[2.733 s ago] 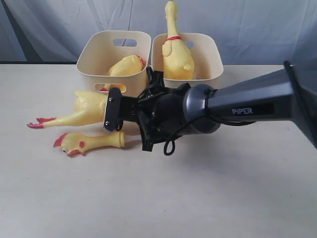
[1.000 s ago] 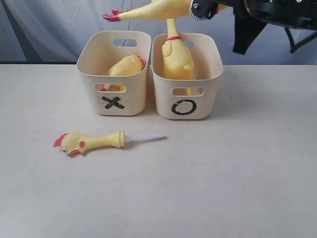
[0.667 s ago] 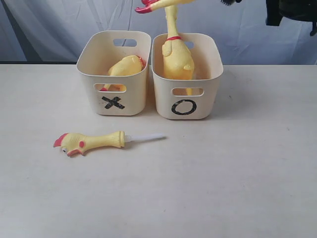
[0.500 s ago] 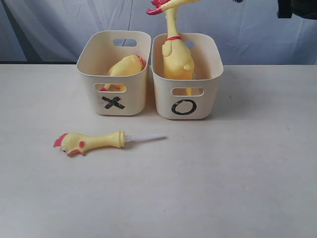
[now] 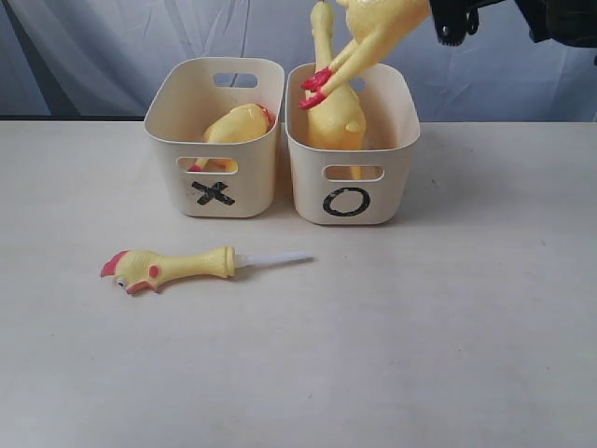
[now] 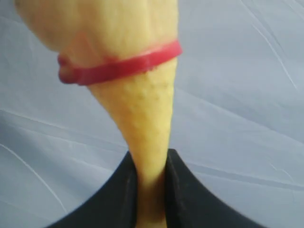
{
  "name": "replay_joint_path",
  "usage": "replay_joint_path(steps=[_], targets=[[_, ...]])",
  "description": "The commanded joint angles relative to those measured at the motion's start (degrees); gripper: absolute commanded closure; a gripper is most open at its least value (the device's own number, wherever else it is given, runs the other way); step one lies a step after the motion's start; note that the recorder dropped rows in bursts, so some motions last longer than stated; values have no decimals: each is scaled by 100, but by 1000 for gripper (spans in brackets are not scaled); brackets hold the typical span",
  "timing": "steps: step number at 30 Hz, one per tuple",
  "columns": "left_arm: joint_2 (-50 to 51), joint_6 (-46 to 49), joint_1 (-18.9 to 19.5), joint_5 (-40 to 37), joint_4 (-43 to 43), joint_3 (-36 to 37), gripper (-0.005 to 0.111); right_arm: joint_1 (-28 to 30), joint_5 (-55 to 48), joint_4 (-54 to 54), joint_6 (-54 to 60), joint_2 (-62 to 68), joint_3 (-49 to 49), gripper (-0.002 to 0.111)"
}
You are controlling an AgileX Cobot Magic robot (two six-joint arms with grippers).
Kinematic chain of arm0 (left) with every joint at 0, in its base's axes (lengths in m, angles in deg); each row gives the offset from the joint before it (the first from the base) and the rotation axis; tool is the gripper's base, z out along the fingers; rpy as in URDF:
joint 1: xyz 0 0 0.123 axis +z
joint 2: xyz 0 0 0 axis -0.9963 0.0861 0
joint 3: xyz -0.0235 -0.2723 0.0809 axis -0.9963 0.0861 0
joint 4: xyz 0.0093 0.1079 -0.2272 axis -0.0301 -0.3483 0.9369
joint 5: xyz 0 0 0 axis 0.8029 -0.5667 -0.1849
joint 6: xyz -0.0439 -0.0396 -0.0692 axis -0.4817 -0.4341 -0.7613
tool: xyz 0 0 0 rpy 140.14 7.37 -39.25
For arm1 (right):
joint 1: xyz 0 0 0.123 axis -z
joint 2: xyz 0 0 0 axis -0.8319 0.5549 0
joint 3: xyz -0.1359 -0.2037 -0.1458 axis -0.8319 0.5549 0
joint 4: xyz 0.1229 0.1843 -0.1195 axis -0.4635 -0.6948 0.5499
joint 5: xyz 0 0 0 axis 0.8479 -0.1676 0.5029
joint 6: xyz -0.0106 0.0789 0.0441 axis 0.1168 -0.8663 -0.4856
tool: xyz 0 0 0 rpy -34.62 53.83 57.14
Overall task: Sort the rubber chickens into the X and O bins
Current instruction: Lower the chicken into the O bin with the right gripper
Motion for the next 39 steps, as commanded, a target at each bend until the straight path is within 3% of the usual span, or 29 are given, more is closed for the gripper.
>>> replay_joint_path(steps=[1, 39], targets=[[-44, -8, -7, -1, 37, 23, 68, 32, -23, 98, 276, 113, -17, 109], [-44, -8, -7, -1, 50, 23, 68, 32, 164, 98, 276, 578, -17, 109]])
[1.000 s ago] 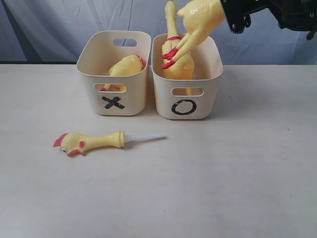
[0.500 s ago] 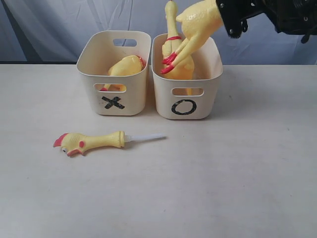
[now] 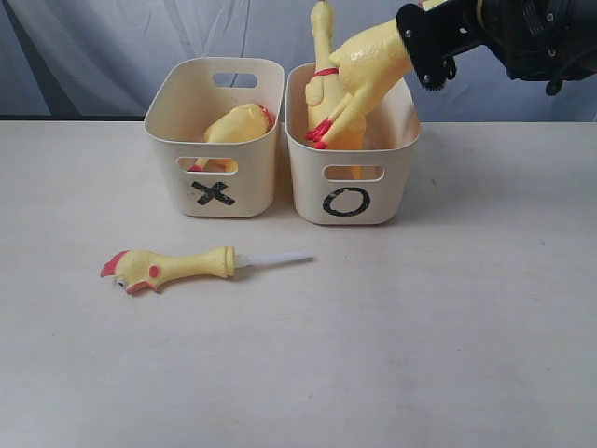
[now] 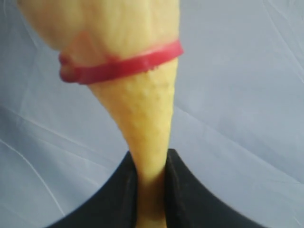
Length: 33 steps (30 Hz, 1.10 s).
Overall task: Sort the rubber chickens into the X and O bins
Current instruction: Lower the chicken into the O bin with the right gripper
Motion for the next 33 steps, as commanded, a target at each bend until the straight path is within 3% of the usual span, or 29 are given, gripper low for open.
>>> replay_joint_path(steps=[1, 33], targets=[[-44, -19, -7, -1, 41, 23, 68, 32, 72, 56, -21, -40, -17, 109], [-44, -19, -7, -1, 41, 23, 68, 20, 295, 56, -21, 576, -17, 109]])
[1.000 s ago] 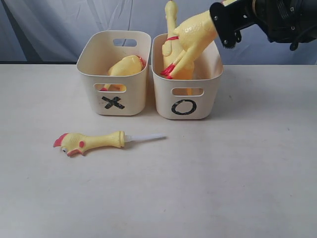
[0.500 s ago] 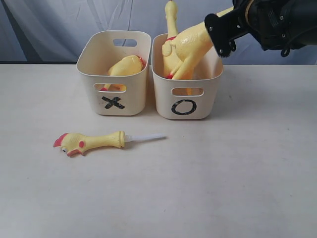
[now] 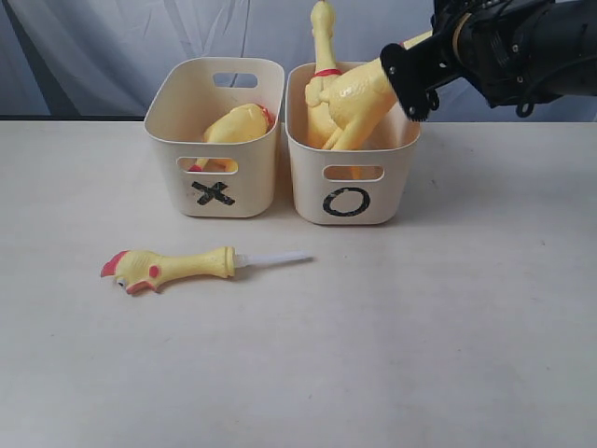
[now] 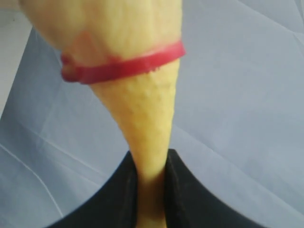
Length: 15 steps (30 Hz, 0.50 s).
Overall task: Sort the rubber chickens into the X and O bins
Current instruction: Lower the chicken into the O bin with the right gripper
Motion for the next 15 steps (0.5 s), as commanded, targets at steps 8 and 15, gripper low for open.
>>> replay_joint_path(steps=[8, 15], targets=[[-44, -19, -7, -1, 41, 23, 68, 20, 120, -93, -21, 55, -17, 109], [-44, -19, -7, -1, 41, 23, 68, 20, 83, -160, -31, 55, -17, 109]])
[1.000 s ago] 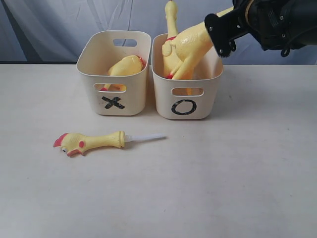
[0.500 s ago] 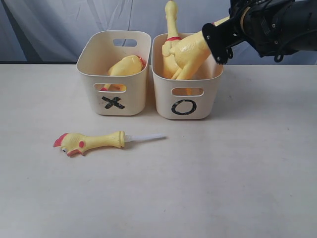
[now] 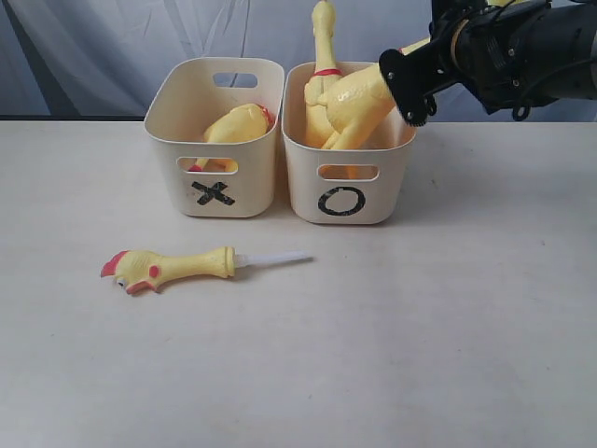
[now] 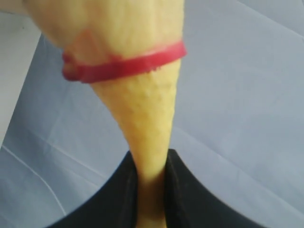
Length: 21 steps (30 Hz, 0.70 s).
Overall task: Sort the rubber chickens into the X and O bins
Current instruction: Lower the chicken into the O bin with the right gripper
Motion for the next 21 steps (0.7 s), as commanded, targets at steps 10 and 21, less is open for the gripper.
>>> replay_joint_path(steps=[10, 21], targets=[[-44, -19, -7, -1, 41, 23, 68, 20, -157, -254, -31, 2, -17, 92], [-44, -19, -7, -1, 41, 23, 68, 20, -146, -225, -31, 2, -17, 66]])
